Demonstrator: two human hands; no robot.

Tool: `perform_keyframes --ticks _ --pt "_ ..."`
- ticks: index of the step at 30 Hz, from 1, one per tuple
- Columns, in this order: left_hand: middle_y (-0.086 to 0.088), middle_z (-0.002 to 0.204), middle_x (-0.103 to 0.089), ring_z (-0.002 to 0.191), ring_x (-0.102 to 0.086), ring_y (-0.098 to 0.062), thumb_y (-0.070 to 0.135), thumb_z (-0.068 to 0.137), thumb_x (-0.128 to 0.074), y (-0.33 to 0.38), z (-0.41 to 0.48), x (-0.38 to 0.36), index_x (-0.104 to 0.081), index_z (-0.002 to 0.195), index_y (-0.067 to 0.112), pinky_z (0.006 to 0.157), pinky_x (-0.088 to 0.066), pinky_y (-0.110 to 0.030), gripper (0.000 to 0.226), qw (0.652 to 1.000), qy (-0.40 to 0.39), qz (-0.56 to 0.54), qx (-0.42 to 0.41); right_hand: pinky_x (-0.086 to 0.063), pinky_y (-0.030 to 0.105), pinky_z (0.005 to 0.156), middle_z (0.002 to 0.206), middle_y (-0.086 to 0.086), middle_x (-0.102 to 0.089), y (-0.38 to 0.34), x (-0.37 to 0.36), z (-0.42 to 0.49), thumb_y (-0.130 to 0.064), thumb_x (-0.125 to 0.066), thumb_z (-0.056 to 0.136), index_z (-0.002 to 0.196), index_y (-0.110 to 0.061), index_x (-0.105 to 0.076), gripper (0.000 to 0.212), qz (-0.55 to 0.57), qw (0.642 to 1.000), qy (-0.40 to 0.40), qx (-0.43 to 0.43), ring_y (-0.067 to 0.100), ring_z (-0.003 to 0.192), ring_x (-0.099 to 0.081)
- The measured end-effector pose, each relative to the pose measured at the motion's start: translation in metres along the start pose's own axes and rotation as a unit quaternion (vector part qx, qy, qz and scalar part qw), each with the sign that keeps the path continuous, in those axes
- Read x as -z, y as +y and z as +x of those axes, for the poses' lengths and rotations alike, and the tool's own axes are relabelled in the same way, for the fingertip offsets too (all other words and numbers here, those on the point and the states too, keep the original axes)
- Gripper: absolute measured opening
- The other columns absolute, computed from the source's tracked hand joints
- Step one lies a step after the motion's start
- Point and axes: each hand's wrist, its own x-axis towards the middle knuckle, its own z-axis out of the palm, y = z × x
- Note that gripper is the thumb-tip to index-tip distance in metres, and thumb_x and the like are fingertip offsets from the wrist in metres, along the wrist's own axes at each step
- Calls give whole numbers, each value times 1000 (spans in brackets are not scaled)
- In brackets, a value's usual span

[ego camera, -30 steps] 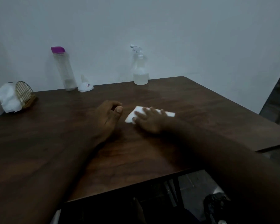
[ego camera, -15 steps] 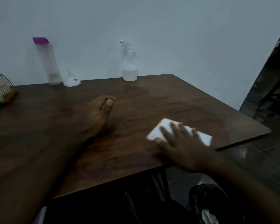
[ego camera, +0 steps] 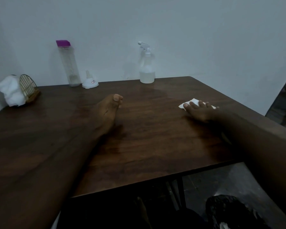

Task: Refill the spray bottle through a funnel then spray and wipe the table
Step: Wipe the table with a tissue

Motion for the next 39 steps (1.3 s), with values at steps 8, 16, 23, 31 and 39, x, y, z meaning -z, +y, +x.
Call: perform_keyframes --ticks 8,16,23,31,39 --pt "1 87 -62 75 -57 -11 69 79 -25 -2 18 8 -60 92 20 67 -41 -22 61 983 84 -132 94 -5 65 117 166 5 0 -161 -12 -6 -64 -12 98 156 -37 -10 64 -68 960 -37 271 35 152 -2" --pt "1 95 -67 83 -62 -9 83 72 -24 -9 12 29 -63 92 27 80 -45 -31 71 980 122 -107 112 12 42 121 165 -7 12 -155 -42 -135 -62 -15 100 156 -41 1 62 -72 869 -64 485 14 151 17" --pt "7 93 -66 91 -63 -10 86 73 -20 -14 7 37 -62 95 30 96 -48 -42 73 978 137 -87 129 2 45 122 166 -6 8 -82 -12 -58 -67 -4 88 155 -40 1 72 -71 959 -48 270 16 152 7" --pt "3 83 -65 87 -64 -25 88 71 -16 -23 11 40 -56 77 23 93 -48 -48 76 972 183 -63 137 -2 57 121 167 0 1 -164 2 42 -61 -12 101 157 -34 -7 62 -58 981 -10 182 27 153 2" --pt "1 88 -63 88 -60 -16 64 95 -26 -30 16 48 -61 91 14 86 -47 -36 61 969 205 8 136 -9 53 121 165 9 -11 -304 -12 1 -32 -32 107 157 -19 -18 53 -72 939 -22 335 32 152 -8"
